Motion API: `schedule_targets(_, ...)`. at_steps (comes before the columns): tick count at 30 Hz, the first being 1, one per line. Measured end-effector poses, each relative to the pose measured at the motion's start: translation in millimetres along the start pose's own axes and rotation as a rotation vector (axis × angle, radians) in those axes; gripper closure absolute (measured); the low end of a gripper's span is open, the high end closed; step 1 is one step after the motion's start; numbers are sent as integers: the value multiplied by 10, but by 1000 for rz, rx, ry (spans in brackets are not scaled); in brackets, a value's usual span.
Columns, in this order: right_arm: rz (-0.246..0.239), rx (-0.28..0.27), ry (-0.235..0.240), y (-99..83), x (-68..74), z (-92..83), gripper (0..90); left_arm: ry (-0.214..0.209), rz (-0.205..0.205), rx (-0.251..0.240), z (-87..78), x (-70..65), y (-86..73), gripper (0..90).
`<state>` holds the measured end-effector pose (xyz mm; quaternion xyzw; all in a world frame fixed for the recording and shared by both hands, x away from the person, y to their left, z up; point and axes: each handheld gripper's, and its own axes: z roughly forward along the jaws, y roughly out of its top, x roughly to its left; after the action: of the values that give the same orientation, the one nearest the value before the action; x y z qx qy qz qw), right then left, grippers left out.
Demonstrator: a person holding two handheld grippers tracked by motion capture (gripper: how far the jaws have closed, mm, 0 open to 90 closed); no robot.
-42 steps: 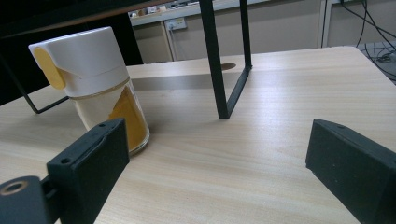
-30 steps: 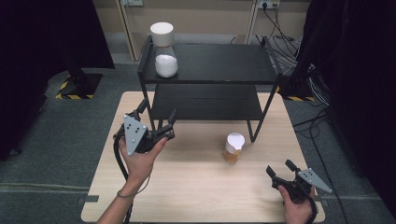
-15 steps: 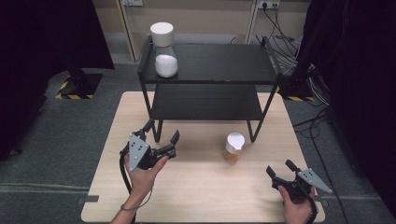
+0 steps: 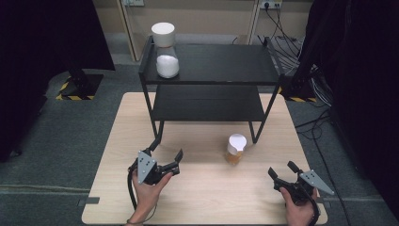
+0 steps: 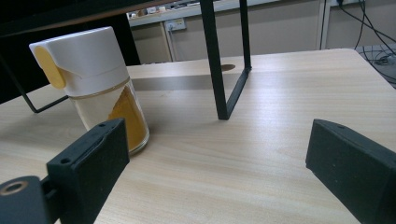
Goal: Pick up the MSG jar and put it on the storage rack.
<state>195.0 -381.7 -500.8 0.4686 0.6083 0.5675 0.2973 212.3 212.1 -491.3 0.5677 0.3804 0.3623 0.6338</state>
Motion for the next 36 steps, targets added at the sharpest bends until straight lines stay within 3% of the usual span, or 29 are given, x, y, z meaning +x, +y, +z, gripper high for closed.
schedule_targets(4, 0, -2, -1, -4, 1, -3, 63, 15, -13, 31, -4, -17, -133, 68)
schedule_targets(8, 3, 0, -1, 1, 0, 1, 63, 36, -9, 62, 15, -11, -200, 69)
schedule_targets(15, 0, 1, 1, 2, -3, 1, 63, 37, -6, 97, 16, -12, -267, 69)
schedule_targets(26, -4, 0, 2, 1, -1, 1, 63, 17, -7, 131, 49, 30, -327, 73)
schedule_targets(36, -13, 0, 4, -1, 5, 0, 62, 21, -42, 131, 65, 58, -339, 70)
